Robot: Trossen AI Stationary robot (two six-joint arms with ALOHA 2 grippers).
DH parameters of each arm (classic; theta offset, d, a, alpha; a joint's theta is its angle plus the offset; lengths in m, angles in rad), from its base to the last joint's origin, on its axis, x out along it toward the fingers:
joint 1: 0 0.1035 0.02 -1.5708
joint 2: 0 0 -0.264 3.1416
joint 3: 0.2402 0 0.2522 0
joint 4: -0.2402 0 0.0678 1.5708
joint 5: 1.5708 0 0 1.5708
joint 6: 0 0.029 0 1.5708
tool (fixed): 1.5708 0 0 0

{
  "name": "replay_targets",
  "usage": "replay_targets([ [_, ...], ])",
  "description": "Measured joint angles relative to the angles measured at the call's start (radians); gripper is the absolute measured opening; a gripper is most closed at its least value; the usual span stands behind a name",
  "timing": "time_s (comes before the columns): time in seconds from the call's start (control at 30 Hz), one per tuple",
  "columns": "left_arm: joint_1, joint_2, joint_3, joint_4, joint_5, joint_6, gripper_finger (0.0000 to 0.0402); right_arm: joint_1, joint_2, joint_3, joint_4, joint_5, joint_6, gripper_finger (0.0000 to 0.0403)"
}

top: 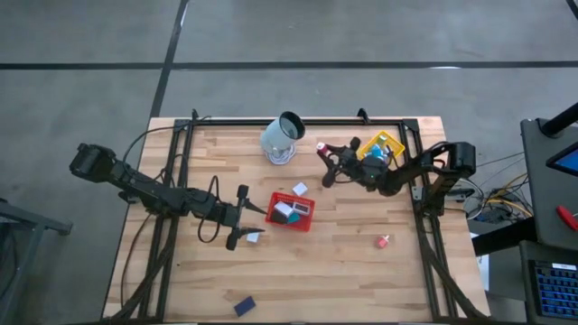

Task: Pick & Place Office items
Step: Put the top pink charger adapter into the yellow basket

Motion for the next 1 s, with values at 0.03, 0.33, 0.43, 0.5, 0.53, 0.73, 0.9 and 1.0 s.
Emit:
replay_targets([
  [0.03,0.0,0.0,0.0,0.0,0.0,0.0,0.0239,0.003,0.0,0.0,0.0,0.029,0.001,0.0126],
  [0.33,0.0,0.0,0.0,0.0,0.0,0.0,0.0239,0.033,0.0,0.0,-0.003,0.287,0.022,0.0126],
  [0.43,0.0,0.0,0.0,0.0,0.0,0.0,0.0239,0.046,0.0,0.0,-0.008,0.37,0.022,0.0126],
  [0.5,0.0,0.0,0.0,-0.001,0.0,0.0,0.0239,0.053,0.0,0.0,-0.01,0.413,0.023,0.0126],
  [0.53,0.0,0.0,0.0,-0.001,0.0,0.0,0.0239,0.056,0.0,-0.001,-0.011,0.434,0.025,0.0126],
  [0.73,0.0,0.0,0.0,-0.001,0.0,0.0,0.0239,0.072,0.0,-0.002,-0.023,0.623,0.064,0.0126],
  [0.9,0.0,0.0,0.0,-0.001,0.0,0.001,0.0239,0.094,0.0,-0.003,-0.106,0.851,0.149,0.0126],
  [1.0,0.0,0.0,0.0,-0.002,0.0,0.001,0.0239,0.111,0.0,-0.004,-0.183,0.99,0.222,0.0126],
])
